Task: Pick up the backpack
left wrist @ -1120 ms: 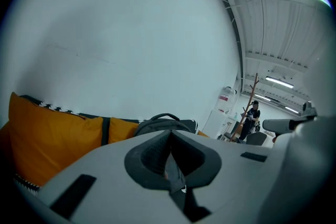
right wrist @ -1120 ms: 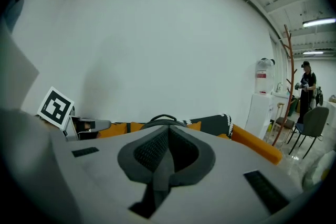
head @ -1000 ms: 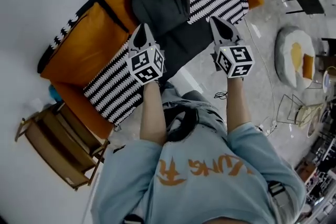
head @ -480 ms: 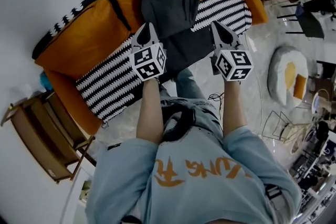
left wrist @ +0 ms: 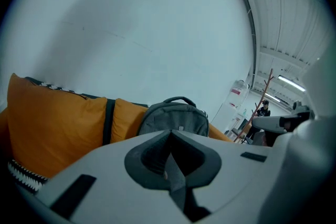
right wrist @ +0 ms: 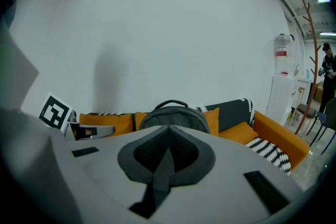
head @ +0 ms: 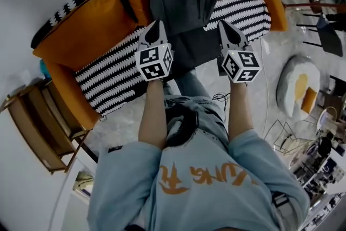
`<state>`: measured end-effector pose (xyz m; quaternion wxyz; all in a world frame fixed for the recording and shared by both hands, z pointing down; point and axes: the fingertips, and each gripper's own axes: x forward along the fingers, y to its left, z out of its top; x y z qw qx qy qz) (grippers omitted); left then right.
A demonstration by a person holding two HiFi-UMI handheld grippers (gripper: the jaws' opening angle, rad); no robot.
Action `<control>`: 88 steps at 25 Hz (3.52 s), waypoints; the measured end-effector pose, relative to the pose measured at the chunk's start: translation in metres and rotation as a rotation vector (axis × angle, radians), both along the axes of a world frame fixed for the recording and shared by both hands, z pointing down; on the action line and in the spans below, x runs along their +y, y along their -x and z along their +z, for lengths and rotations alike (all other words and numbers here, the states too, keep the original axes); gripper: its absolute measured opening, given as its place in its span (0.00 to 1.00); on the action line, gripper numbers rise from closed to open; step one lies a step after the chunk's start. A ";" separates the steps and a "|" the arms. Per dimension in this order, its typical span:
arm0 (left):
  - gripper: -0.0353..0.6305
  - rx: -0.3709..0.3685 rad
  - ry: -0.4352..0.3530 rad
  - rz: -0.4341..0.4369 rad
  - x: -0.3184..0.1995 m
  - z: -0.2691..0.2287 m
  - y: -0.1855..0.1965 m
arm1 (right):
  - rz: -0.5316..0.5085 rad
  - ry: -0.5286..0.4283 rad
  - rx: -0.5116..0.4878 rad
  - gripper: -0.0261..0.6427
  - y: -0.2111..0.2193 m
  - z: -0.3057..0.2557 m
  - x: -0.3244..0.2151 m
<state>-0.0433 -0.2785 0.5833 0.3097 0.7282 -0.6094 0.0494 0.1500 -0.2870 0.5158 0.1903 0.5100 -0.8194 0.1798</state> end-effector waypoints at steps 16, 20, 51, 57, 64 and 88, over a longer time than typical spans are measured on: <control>0.08 0.022 0.153 -0.061 -0.023 0.083 -0.017 | -0.053 0.171 0.026 0.04 -0.025 0.103 -0.063; 0.09 0.007 0.198 -0.094 -0.028 0.108 -0.015 | -0.056 0.206 0.041 0.04 -0.037 0.131 -0.081; 0.45 -0.056 0.373 -0.099 -0.082 0.215 0.018 | -0.073 0.378 0.141 0.34 -0.054 0.257 -0.166; 0.44 -0.136 0.365 -0.015 -0.094 0.222 0.018 | -0.062 0.374 0.120 0.33 -0.051 0.270 -0.179; 0.30 -0.173 0.413 0.000 -0.093 0.219 0.016 | -0.063 0.448 0.078 0.15 -0.048 0.264 -0.169; 0.20 -0.159 0.288 -0.049 -0.009 0.095 0.023 | 0.101 0.329 -0.023 0.11 -0.046 0.145 -0.079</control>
